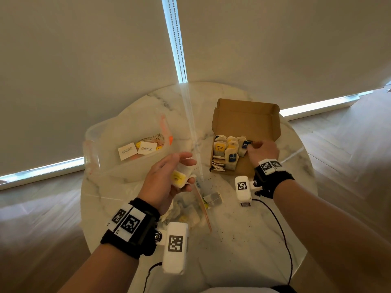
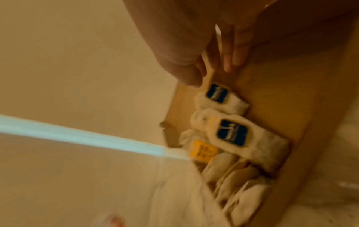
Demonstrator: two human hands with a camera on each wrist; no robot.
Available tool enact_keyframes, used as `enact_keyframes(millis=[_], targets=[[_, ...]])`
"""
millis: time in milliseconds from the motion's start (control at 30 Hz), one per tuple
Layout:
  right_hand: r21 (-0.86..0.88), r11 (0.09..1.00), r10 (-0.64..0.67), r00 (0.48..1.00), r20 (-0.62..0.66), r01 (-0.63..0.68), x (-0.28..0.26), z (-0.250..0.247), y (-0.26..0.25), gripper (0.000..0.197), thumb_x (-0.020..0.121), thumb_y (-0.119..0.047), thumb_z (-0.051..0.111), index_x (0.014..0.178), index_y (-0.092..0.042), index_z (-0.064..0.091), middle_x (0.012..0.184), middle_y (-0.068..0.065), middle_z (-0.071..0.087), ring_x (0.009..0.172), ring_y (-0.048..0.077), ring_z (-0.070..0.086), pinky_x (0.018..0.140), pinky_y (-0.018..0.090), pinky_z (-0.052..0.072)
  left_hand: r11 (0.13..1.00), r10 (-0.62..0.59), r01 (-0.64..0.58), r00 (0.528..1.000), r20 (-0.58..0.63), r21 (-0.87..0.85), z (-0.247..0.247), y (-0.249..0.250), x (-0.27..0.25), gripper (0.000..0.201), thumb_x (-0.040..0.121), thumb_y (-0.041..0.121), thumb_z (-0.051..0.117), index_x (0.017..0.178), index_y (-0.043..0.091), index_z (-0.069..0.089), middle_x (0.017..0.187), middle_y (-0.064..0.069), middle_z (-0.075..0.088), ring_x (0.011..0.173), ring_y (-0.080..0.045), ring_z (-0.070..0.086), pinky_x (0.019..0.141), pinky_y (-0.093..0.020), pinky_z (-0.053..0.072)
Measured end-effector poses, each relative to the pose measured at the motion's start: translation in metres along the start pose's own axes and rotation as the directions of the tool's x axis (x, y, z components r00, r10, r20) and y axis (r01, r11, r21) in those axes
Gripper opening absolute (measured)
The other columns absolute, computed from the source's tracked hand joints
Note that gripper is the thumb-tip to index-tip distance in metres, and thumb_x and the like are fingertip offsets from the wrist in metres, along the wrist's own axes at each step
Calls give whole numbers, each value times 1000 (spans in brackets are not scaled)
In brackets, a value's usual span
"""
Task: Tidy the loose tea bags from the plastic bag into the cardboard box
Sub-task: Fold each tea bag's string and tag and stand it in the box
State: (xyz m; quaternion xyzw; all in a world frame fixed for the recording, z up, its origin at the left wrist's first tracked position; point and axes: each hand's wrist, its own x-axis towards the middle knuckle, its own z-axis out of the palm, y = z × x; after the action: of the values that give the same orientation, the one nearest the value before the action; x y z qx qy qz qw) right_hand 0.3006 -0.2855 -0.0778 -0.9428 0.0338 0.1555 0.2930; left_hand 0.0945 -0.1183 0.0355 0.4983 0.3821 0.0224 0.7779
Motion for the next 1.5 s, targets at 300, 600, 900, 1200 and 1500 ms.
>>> enact_keyframes(millis=[300,600,900,1200,1500], targets=[[329,332,-943,312,113,884,-133,-42,-73,25,80,-31,75,98,-14,74,93,-1,70,85,14,63,78,25,47,969,-76,86,996,52,-233,0,5,-15,64,97,53,45,132,1,54,114,-24,67,94,-34,67,79,-44,60],[335,409,-908,342,243,849,-153,-47,-82,15,83,-15,74,98,-15,78,90,-2,74,78,5,65,73,21,52,951,-62,99,989,130,-294,-6,1,-40,55,104,41,39,136,-2,48,114,-23,65,97,-29,67,85,-41,58],[302,584,-810,561,169,753,-157,-65,-78,12,88,-15,69,96,-17,78,89,-7,70,77,7,64,70,29,54,923,-3,88,975,222,-374,-18,-12,-48,70,67,-3,50,136,-1,48,111,-25,64,97,-43,64,85,-46,58],[288,595,-794,603,71,750,-154,-83,-73,10,90,-18,68,96,-20,76,80,-17,69,72,2,65,63,14,50,970,42,-2,986,160,-243,-14,-18,-52,49,88,-21,34,125,0,58,123,-29,63,96,-38,68,85,-42,59],[244,605,-791,607,76,758,-160,-92,-72,11,90,-19,68,98,-22,74,81,-16,68,72,3,63,63,13,48,987,118,-100,982,146,-124,-9,-19,-56,24,101,-2,45,118,0,61,103,-19,72,81,-25,71,79,-31,61]])
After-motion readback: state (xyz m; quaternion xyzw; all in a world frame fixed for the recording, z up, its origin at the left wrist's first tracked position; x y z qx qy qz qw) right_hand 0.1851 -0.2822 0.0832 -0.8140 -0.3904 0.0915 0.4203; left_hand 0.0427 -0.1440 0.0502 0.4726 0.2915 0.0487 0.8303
